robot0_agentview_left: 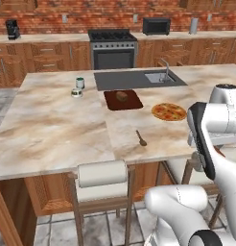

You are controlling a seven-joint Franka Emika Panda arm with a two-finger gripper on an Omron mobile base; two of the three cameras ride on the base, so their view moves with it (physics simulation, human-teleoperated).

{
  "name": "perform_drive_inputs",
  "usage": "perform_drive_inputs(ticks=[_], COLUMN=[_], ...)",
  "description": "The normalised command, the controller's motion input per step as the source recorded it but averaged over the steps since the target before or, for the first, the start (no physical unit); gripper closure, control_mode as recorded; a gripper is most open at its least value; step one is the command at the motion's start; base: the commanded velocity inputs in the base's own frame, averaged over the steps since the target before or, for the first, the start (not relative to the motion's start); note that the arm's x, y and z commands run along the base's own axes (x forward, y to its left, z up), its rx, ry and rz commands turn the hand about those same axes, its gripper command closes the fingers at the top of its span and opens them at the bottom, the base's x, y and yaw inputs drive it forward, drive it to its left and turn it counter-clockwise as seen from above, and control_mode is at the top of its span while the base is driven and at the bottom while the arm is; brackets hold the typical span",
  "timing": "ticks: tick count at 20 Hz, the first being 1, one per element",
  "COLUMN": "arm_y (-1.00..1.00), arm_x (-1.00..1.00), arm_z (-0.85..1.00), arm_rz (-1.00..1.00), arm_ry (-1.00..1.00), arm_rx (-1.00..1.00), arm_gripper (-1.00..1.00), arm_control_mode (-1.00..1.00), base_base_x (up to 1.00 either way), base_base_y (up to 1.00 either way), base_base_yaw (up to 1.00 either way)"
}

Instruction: Take the pizza cutter from the drawer on the left and place it on the dining counter for cutting.

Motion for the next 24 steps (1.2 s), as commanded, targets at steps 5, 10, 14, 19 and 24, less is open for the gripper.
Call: perform_drive_inputs(ticks=[5,10,14,19,24], arm_y=[0.0,0.0,0.0,0.0,0.0], arm_x=[0.0,0.0,0.0,0.0,0.0], arm_z=[0.0,0.0,0.0,0.0,0.0], arm_rz=[0.0,0.0,0.0,0.0,0.0], arm_ry=[0.0,0.0,0.0,0.0,0.0], arm_rx=[0.0,0.0,0.0,0.0,0.0], arm_gripper=[1.0,1.0,1.0,1.0,1.0], arm_control_mode=[1.0,1.0,1.0,1.0,1.0], base_base_x=[0.36,0.6,0.54,0.37,0.42], base_base_y=[0.51,0.1,-0.12,-0.25,-0.29], base_base_yaw=[0.0,0.0,0.0,0.01,0.01])
